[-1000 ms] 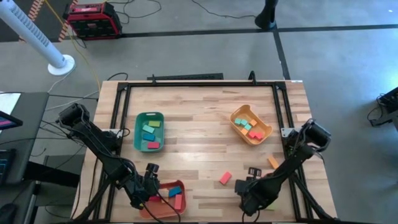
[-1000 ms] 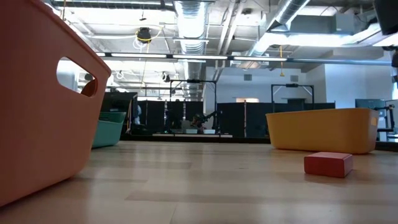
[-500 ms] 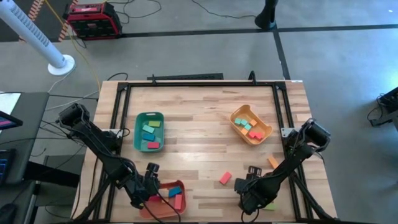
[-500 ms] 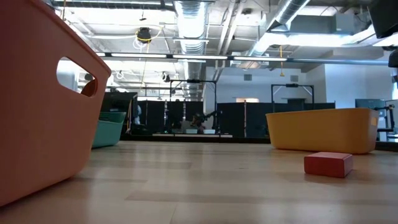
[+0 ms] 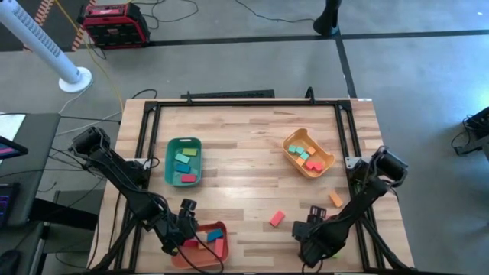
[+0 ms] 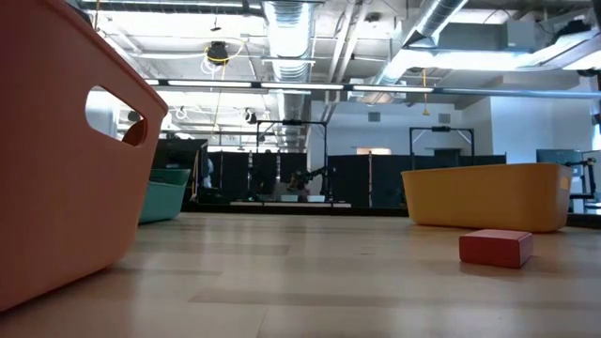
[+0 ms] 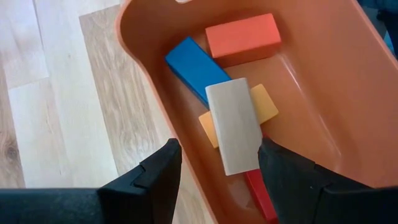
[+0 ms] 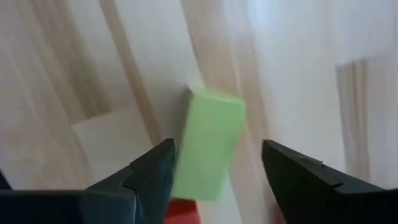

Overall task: Sort blocks by size
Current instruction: Put the thick light green rectangular block into the orange bin

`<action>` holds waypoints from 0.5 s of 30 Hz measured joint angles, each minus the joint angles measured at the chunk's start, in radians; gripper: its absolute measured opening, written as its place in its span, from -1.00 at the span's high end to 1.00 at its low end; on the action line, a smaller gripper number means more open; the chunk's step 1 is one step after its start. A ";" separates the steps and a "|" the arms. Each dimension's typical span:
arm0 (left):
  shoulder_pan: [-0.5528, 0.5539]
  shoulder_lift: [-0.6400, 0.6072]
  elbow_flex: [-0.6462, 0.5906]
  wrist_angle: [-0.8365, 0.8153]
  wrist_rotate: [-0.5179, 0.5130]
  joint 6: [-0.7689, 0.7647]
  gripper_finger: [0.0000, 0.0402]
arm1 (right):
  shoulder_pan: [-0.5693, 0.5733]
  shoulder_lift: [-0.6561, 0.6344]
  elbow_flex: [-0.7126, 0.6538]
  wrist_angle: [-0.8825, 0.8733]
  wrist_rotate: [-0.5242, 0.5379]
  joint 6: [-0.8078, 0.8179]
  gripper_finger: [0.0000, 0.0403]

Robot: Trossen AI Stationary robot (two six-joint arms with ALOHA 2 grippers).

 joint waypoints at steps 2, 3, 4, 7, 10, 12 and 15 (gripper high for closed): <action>0.000 0.000 0.000 0.000 0.000 0.007 -0.01 | 0.011 0.000 0.000 -0.015 -0.003 0.030 -0.35; 0.000 0.000 0.000 0.000 0.000 0.010 -0.01 | 0.017 0.000 0.000 -0.017 -0.004 0.044 -0.35; 0.000 0.000 0.000 0.001 0.000 0.013 -0.01 | 0.022 0.000 0.000 -0.014 -0.004 0.058 -0.35; 0.000 0.000 0.000 0.006 0.000 0.014 -0.01 | 0.037 0.000 0.000 -0.002 -0.004 0.098 -0.35; 0.000 0.000 0.000 0.007 0.000 0.014 -0.01 | 0.049 0.000 -0.001 0.002 -0.005 0.120 -0.35; 0.000 0.000 0.000 0.011 0.000 0.014 -0.01 | 0.056 -0.002 -0.018 0.019 -0.005 0.140 -0.35; 0.000 0.000 0.000 0.021 0.000 0.014 -0.01 | 0.059 -0.002 -0.061 0.057 -0.005 0.169 -0.35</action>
